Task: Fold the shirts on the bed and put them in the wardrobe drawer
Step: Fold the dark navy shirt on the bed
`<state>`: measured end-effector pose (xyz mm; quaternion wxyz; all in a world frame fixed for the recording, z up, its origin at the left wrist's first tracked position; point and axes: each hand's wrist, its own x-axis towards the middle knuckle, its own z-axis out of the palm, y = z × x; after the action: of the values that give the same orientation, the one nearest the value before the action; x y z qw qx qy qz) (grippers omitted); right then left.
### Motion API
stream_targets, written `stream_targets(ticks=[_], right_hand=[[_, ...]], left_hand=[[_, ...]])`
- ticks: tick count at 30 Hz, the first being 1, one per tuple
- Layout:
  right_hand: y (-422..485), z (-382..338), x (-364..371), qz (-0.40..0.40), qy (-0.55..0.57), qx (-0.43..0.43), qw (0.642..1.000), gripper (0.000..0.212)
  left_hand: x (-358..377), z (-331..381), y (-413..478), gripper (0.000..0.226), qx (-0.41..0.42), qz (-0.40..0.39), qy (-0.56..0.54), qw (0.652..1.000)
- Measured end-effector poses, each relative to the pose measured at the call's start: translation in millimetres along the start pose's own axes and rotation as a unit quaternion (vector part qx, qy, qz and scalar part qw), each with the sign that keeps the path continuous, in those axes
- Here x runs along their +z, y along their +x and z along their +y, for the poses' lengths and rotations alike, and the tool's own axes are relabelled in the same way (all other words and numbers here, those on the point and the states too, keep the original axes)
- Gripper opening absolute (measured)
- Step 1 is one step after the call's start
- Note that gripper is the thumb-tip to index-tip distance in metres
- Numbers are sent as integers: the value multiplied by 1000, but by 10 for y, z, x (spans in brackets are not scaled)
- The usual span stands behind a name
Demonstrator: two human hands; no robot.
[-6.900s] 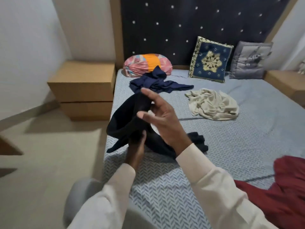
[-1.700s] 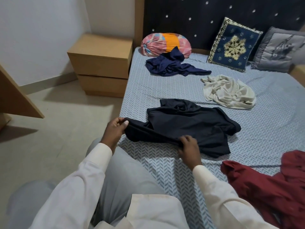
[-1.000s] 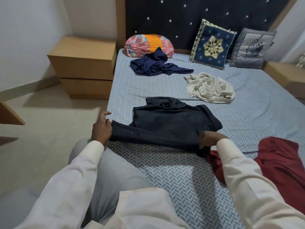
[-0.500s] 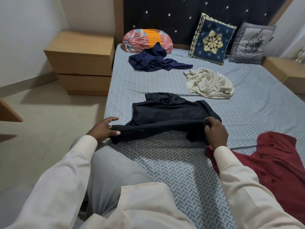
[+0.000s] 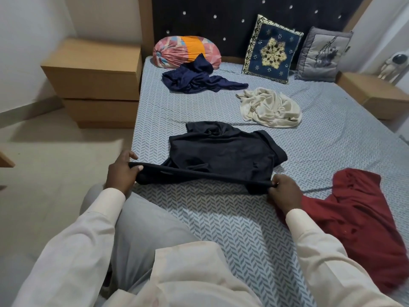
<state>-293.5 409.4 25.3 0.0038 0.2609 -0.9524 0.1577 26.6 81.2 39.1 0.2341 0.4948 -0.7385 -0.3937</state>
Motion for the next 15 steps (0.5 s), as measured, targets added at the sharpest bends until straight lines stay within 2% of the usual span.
stream_targets(ticks=[2, 3, 4, 5, 6, 7, 8, 9, 10, 12, 13, 15], right_hand=[[-46, -62, -66, 130, 6, -7, 991, 19], [-67, -82, -84, 160, 11, -9, 987, 21], [-92, -100, -100, 157, 9, -3, 988, 20], [-98, -88, -74, 113, -5, 8, 994, 18], [-99, -86, -47, 8, -39, 22, 999, 17], [-108, -86, -4, -133, -93, 30, 986, 23], [-126, -105, 30, -276, -148, 32, 949, 31], [-136, -97, 94, -373, -187, 41, 908, 34], [-140, -112, 132, -416, -206, 55, 884, 33], [-94, -110, 212, -406, -174, 57, 895, 43], [-68, -131, 220, -369, -154, 51, 915, 47], [-55, -231, 219, -282, -89, 18, 955, 38]], left_hand=[[33, -13, -5, 17, 12, 0, 26, 1000], [44, -12, -8, 17, 15, -2, 44, 999], [53, -17, -13, 16, 16, -6, 60, 998], [59, -14, -22, 16, 17, -12, 72, 997], [59, -10, -28, 16, 18, -19, 77, 997], [58, -13, -29, 16, 18, -26, 77, 997], [53, -18, -22, 15, 15, -30, 72, 997], [48, -26, -16, 14, 11, -33, 64, 997], [41, -33, -6, 14, 6, -36, 55, 998], [32, -47, 11, 12, 0, -38, 43, 998], [29, -43, 13, 12, 0, -38, 36, 999], [20, -35, 11, 11, -3, -33, 19, 999]])
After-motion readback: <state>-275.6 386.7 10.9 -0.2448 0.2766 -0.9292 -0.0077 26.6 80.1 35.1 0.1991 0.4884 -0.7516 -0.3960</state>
